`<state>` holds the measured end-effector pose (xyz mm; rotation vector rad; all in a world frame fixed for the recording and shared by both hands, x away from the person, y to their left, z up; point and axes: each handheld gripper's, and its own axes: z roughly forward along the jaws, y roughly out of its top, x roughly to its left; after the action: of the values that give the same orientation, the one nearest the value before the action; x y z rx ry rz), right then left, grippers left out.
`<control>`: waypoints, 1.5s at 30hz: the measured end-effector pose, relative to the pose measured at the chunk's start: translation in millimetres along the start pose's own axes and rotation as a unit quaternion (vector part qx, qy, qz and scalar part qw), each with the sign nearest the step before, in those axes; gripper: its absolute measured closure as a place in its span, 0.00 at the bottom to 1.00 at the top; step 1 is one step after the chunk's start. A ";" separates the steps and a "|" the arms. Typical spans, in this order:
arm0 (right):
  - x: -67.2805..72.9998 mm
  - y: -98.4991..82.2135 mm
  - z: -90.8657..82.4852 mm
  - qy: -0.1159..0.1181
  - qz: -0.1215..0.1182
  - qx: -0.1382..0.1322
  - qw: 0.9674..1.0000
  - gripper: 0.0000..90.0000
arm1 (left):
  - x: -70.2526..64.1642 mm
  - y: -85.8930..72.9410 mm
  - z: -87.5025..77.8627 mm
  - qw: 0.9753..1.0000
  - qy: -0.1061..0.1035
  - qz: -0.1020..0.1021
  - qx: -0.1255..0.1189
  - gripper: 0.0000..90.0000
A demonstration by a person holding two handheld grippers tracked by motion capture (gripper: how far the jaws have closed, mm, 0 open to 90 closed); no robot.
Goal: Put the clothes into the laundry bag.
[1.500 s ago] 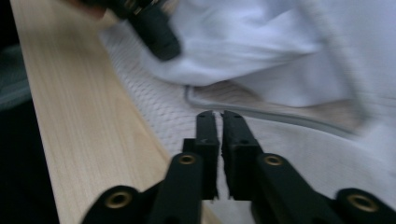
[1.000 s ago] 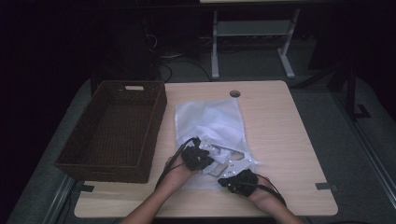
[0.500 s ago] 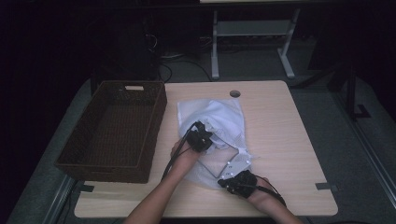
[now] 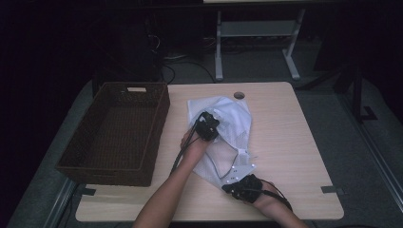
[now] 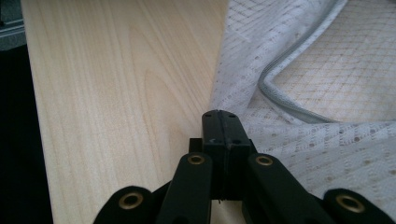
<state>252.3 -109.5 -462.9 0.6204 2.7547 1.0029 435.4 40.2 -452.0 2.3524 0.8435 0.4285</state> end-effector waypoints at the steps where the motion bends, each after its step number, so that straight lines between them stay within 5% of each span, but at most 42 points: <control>1: -0.3 0.0 0.1 0.000 0.001 0.000 1.000 1.00 | -1.0 0.2 -0.4 1.000 -0.004 0.000 -0.001 1.00; 5: -1.0 -0.3 0.1 0.002 0.005 -0.001 1.000 1.00 | -8.1 -3.9 -13.5 1.000 -0.028 0.004 -0.007 0.98; 10: -1.1 0.1 0.1 0.002 0.011 0.000 1.000 1.00 | -14.8 -15.8 -49.5 0.998 -0.047 0.021 -0.029 0.93; 15: 0.6 0.0 0.2 -0.003 0.007 -0.001 1.000 1.00 | -6.2 -21.4 -93.2 0.997 -0.043 0.021 -0.064 0.91; 20: 0.1 -0.1 0.1 -0.002 0.007 -0.001 1.000 1.00 | 0.0 -17.0 -111.8 0.996 -0.029 0.027 -0.076 0.83; 26: 0.4 -0.7 0.1 -0.004 0.006 -0.003 1.000 1.00 | 1.3 -12.3 -113.1 0.996 -0.012 0.034 -0.079 0.74; 30: -0.3 -1.1 0.2 -0.002 0.008 -0.005 1.000 1.00 | 5.7 -10.5 -103.8 0.997 -0.004 0.038 -0.071 0.76; 33: 0.1 -1.0 0.3 -0.004 0.008 -0.005 1.000 1.00 | 8.7 -10.5 -100.0 0.997 -0.027 0.040 -0.068 0.98; 36: 0.4 -1.2 0.3 -0.006 0.010 -0.006 1.000 1.00 | 0.5 -14.0 -110.9 0.995 -0.040 0.052 -0.077 1.00; 39: 0.4 -1.0 0.8 -0.009 0.013 -0.008 1.000 1.00 | -18.9 -26.5 -128.0 0.991 -0.059 0.087 -0.085 1.00; 42: 0.5 -0.6 1.5 -0.019 0.013 -0.010 1.000 1.00 | -37.9 -45.1 -121.4 0.988 -0.070 0.128 -0.047 1.00; 45: 0.0 -0.3 2.0 -0.028 0.014 -0.010 0.999 1.00 | -43.2 -60.9 -102.1 0.987 -0.091 0.129 -0.016 1.00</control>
<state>252.7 -108.5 -464.6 0.6753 2.6925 1.0018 326.3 93.0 -416.0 2.4350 0.4468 0.3209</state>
